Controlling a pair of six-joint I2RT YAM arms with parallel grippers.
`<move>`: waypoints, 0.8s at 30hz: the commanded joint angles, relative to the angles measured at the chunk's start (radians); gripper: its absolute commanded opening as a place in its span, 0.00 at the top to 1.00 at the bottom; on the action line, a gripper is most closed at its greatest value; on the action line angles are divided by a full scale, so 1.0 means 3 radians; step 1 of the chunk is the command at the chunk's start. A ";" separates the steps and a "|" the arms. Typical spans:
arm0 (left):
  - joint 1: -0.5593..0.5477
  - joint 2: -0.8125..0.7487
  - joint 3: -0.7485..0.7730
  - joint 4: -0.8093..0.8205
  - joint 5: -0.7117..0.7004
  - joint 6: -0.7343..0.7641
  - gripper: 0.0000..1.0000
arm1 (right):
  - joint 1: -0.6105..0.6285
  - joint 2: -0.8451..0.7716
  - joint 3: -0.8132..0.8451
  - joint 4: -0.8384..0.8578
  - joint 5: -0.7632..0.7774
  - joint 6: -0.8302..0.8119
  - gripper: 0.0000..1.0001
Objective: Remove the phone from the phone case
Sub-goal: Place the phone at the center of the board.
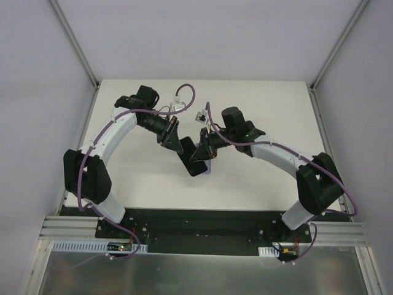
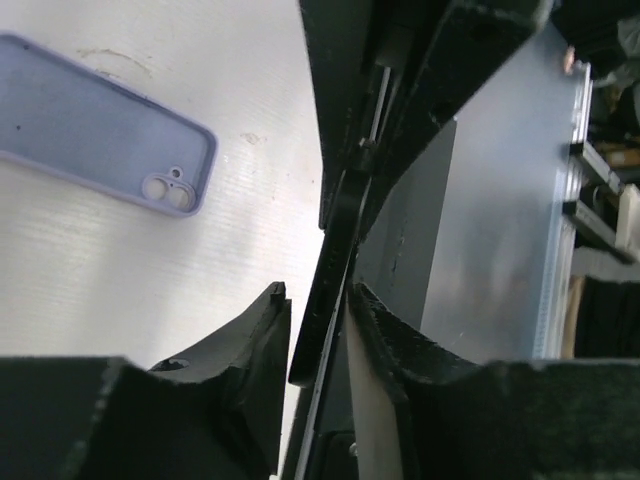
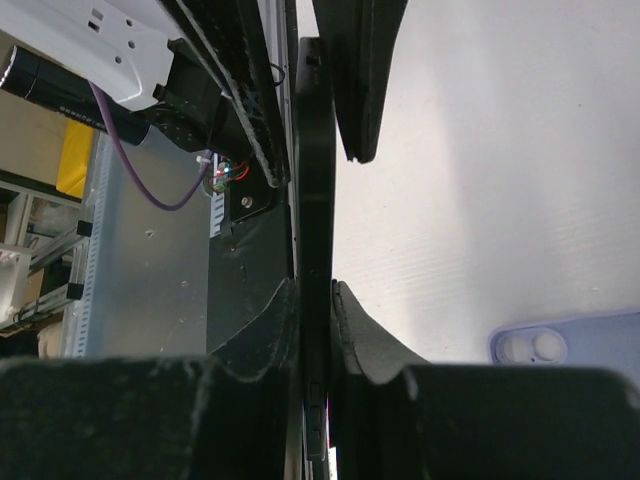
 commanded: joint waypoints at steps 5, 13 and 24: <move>0.0207 -0.0284 -0.0029 0.0262 -0.0266 -0.0210 0.27 | 0.0029 -0.0131 0.0004 0.0217 0.0200 0.0225 1.00; 0.0641 -0.0682 -0.0187 0.0430 -0.0690 -0.0435 0.09 | 0.0024 0.0216 0.0158 0.0452 0.0930 0.0934 1.00; 0.0775 -0.1240 -0.0473 0.0625 -0.1202 -0.0670 0.08 | 0.0136 0.1203 0.0444 0.1071 0.1360 0.2111 1.00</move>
